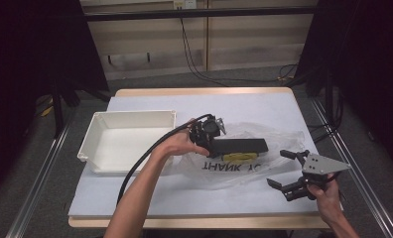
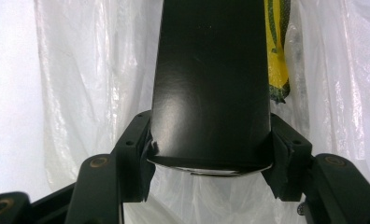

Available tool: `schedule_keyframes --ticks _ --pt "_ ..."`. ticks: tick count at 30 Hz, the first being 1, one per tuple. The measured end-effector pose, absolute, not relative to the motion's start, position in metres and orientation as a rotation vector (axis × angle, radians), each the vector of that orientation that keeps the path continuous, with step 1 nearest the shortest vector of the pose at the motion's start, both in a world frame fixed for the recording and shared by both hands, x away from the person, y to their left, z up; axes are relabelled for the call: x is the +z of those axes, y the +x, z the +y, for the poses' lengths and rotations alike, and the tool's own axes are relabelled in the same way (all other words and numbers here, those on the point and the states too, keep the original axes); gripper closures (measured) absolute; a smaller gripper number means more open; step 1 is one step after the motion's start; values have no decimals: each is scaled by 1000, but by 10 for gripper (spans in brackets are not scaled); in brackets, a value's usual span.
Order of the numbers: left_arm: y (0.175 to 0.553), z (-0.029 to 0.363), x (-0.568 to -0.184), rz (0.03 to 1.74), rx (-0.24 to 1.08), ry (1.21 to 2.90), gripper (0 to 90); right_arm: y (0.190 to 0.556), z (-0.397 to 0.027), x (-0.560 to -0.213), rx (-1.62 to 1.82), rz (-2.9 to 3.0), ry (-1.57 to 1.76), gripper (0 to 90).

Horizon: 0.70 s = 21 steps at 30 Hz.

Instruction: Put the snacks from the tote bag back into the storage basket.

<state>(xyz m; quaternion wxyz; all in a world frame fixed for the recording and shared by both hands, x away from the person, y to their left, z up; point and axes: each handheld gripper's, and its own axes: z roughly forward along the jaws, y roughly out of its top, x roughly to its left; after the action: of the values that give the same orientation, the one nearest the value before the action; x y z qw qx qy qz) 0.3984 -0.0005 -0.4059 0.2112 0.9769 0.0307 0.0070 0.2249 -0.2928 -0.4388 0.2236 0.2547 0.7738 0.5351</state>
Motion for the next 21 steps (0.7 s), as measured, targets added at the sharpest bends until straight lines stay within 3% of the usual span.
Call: schedule_keyframes --ticks 21 --pt "396 11 -396 129 -42 2641 429 221 -287 -443 1534 2195 668 2"
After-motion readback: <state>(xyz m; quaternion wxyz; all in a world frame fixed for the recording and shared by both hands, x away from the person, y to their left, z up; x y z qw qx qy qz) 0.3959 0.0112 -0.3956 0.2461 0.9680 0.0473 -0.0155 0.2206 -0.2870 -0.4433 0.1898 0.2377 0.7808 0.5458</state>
